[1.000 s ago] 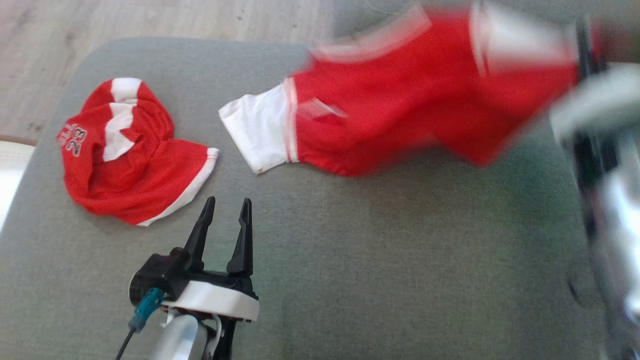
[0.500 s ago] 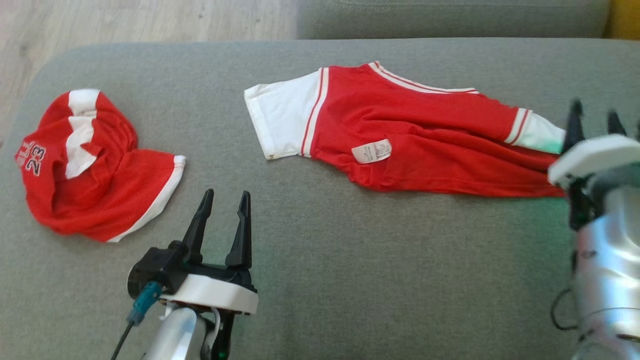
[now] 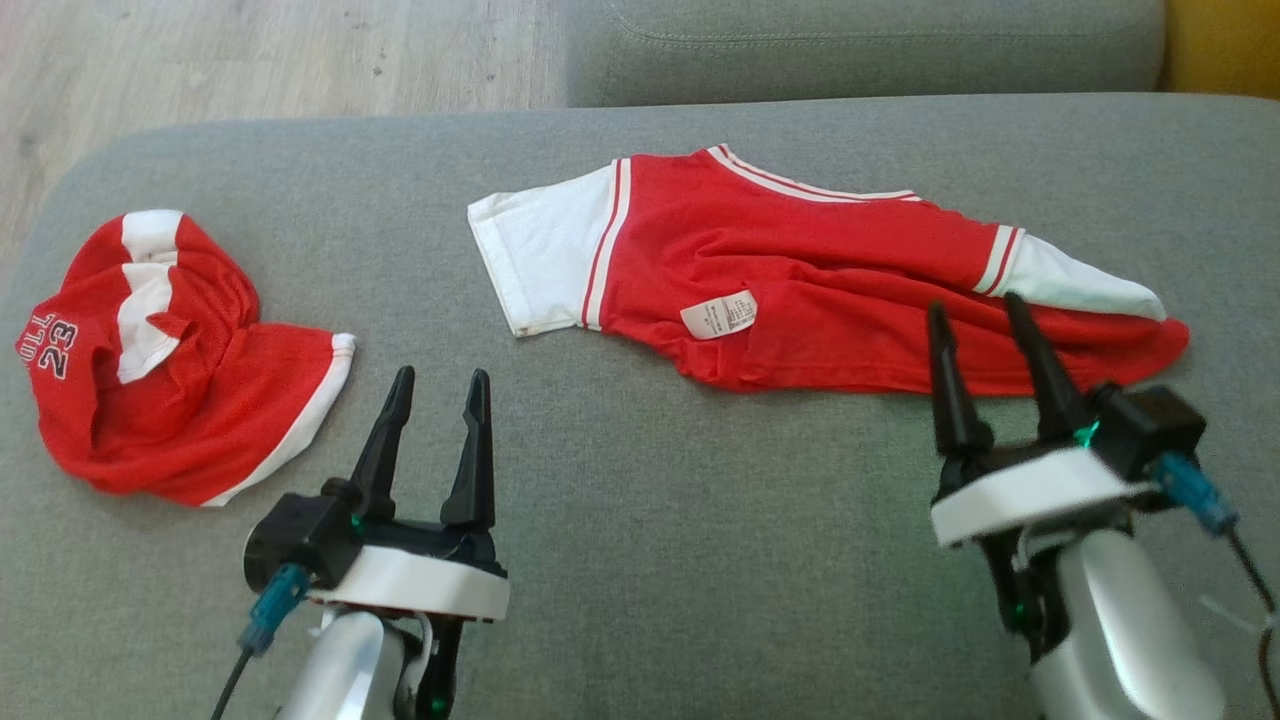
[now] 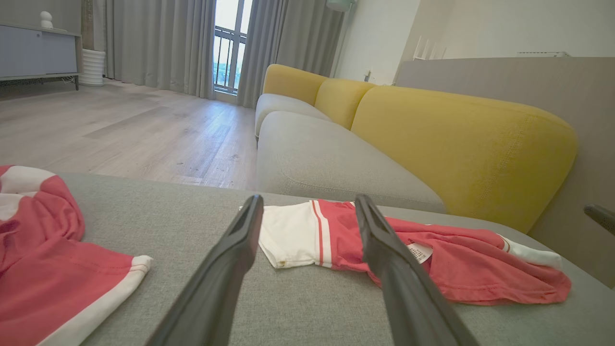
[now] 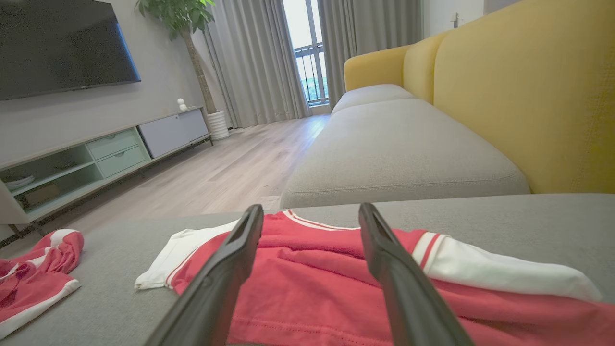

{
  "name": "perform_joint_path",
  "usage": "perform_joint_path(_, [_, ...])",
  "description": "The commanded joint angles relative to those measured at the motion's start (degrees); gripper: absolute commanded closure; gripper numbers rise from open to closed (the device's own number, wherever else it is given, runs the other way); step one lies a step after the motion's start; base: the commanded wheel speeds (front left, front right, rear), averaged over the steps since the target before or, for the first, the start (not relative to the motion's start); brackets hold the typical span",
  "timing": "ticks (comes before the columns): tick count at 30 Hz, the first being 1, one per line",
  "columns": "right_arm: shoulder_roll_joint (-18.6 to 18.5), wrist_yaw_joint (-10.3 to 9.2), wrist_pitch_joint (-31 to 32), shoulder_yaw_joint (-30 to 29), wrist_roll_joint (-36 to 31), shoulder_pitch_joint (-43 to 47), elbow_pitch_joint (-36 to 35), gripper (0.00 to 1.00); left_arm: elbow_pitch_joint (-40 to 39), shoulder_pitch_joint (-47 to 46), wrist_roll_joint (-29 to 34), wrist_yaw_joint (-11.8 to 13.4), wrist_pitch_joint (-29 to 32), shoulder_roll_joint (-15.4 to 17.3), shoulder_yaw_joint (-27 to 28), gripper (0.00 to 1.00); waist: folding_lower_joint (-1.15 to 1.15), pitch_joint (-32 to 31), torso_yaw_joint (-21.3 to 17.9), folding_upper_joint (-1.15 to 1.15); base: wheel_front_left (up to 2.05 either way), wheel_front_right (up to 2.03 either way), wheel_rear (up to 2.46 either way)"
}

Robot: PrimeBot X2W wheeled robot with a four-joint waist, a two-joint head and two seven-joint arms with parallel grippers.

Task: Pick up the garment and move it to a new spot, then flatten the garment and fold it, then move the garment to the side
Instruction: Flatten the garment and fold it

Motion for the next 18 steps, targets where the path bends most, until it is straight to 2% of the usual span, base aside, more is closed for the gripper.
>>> perform_joint_path(1, [0.28, -0.04, -0.31, 1.89, -0.29, -1.12, -3.53, 0.00, -2.09, -0.54, 0.23, 0.01, -0.55, 0.21, 2.01, 0.00, 0.00, -0.06, 0.04, 0.00, 0.00, 0.00, 0.00])
perform_joint_path(10, [0.10, -0.04, 3.69, 3.91, -5.81, 0.15, -7.83, 0.00, -2.06, -0.90, 0.02, -0.15, -0.55, 0.21, 1.01, 0.00, 0.00, 0.94, 2.71, 0.00, 0.00, 0.00, 0.00])
perform_joint_path(18, [-2.97, -0.04, 9.22, 9.97, -8.33, -3.60, -4.48, 0.00, -1.18, -1.62, -0.53, -0.19, -0.55, 0.21, -0.02, 0.00, 0.00, 2.67, 6.62, 0.00, 0.00, 0.00, 0.00])
